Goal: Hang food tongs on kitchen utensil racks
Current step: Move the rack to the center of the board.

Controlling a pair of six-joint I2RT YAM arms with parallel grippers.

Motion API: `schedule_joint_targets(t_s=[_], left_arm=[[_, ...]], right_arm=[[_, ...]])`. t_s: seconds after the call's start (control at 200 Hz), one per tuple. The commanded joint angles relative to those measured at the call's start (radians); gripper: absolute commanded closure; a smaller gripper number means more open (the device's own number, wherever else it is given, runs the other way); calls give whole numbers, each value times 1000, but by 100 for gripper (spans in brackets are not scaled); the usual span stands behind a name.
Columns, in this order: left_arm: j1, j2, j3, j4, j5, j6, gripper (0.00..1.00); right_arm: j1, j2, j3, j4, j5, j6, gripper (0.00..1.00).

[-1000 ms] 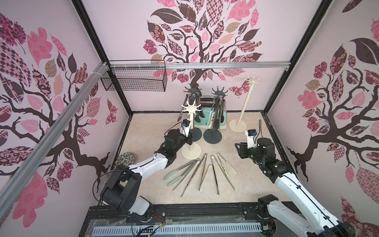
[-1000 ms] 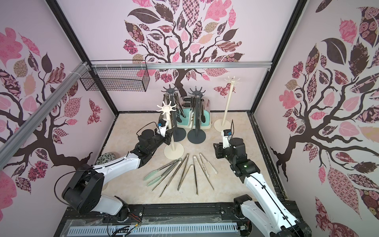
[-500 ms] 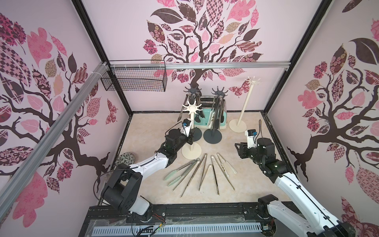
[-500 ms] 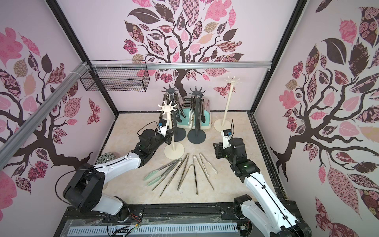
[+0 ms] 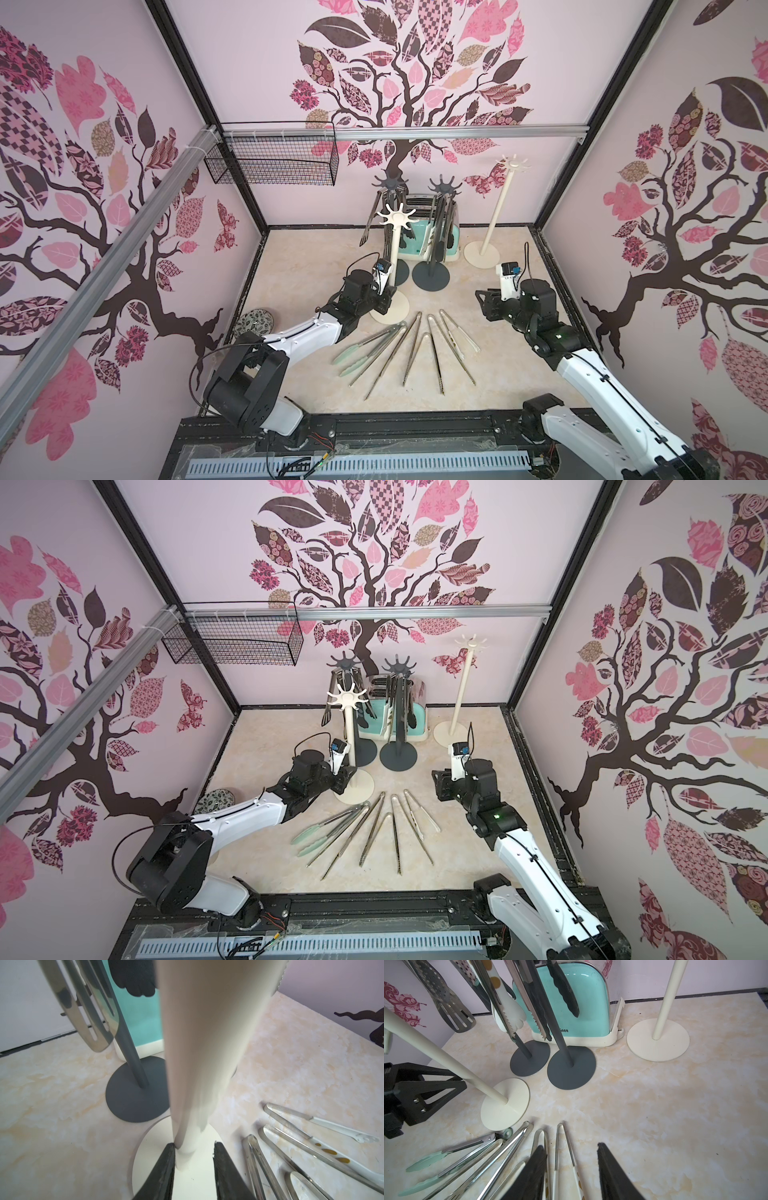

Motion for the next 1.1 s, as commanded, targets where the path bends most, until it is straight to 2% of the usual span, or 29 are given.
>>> schedule_joint_targets(t_s=[0.0,0.535,0.86,1.095], left_arm=[[-12,-44,-13,-77,-1,-2,65],[-12,-196,-9,-215,-109,-47,64],[-12,-326,-48,-352,-197,-160,64],[-12,-408,-84,-399,-168,-264,64]], right_arm=[[-5,3,-1,-4,10,11,55],[-2,33,4,-73,-26,56,55],[72,150,26,-209,4,103,55],[86,247,29,-241,-17,133,58]])
